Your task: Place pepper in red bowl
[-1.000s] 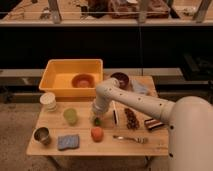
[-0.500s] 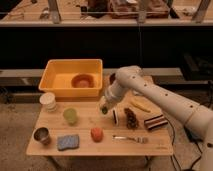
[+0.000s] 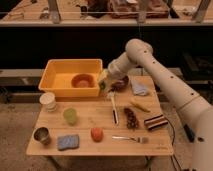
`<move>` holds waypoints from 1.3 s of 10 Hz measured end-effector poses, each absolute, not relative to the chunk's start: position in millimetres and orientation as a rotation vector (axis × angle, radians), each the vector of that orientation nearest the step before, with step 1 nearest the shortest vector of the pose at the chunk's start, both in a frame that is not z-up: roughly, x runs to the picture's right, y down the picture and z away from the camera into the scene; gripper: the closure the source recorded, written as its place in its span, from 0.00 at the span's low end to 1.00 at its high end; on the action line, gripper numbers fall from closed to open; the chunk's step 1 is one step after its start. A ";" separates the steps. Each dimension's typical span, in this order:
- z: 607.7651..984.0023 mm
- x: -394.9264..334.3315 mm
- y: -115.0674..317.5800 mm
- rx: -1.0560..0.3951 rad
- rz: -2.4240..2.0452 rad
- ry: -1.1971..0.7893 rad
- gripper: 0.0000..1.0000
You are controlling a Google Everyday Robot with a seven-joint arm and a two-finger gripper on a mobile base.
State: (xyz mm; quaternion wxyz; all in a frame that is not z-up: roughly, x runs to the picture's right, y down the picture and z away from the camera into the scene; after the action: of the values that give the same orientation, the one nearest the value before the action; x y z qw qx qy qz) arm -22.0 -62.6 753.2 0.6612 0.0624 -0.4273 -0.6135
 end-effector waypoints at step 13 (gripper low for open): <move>889.9 -147.9 -126.9 0.132 -1.189 -0.856 0.77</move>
State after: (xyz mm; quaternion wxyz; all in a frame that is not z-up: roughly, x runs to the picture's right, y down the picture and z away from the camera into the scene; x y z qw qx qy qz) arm -147.9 -126.9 889.9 0.7415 0.0602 -0.3902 -0.5424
